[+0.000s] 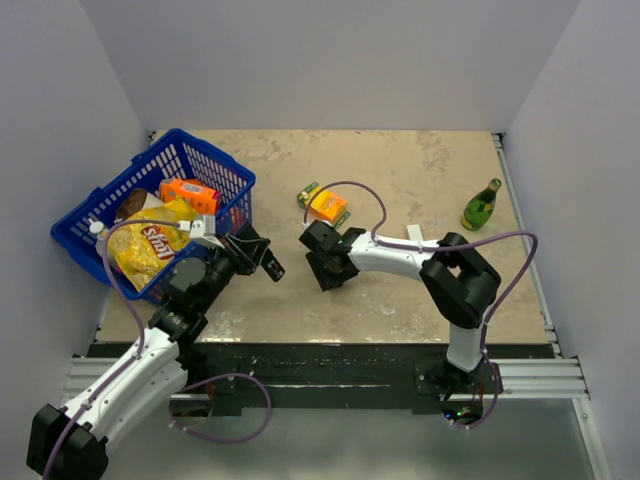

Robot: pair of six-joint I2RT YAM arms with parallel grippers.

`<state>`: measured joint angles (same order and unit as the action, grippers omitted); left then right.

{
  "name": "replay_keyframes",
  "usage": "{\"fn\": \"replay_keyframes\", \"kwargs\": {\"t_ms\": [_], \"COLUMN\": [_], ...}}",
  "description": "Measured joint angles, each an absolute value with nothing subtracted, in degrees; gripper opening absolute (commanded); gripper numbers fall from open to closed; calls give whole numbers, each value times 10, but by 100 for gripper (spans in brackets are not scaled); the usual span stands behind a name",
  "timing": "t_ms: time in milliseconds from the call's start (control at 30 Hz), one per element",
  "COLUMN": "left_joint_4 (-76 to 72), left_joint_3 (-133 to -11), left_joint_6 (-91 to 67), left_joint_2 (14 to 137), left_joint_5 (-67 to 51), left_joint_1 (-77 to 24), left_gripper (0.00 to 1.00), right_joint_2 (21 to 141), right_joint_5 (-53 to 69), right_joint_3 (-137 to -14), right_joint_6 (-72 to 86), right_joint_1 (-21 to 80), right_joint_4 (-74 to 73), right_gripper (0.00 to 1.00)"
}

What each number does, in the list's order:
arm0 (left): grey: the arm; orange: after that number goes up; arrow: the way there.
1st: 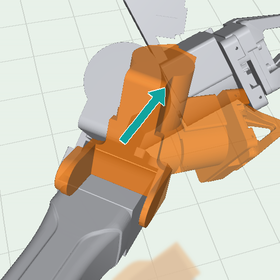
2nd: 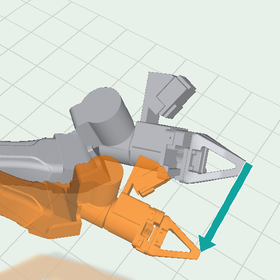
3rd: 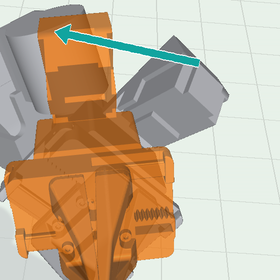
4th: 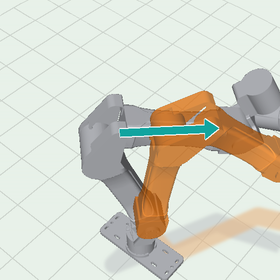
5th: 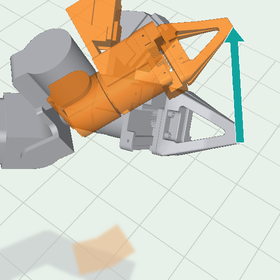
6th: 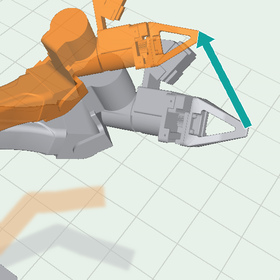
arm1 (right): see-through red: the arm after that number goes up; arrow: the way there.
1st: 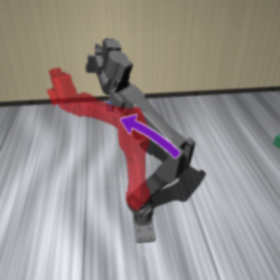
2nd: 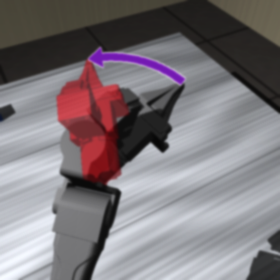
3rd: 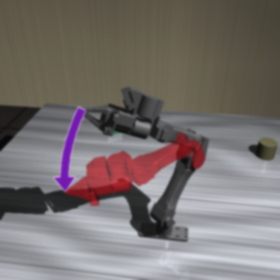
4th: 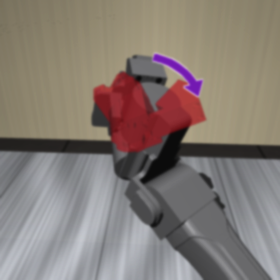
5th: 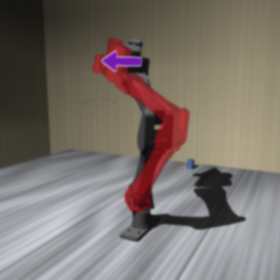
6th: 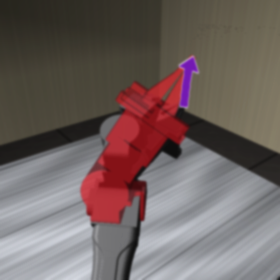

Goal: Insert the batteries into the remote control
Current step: Pick up the battery cover at the center of the board.

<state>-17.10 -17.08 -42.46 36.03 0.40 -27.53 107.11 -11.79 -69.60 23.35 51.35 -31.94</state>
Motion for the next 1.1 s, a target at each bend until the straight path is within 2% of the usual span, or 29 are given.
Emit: {"fn": "replay_keyframes", "kwargs": {"t_ms": [1100], "left_joint_4": [-171], "left_joint_3": [-171], "left_joint_6": [-428], "left_joint_2": [354], "left_joint_5": [-10], "left_joint_1": [-275], "left_gripper": [0], "right_joint_2": [1080], "right_joint_5": [-74], "right_joint_3": [-709], "right_joint_6": [185], "right_joint_1": [479], "right_joint_4": [-335], "right_gripper": [56]}}
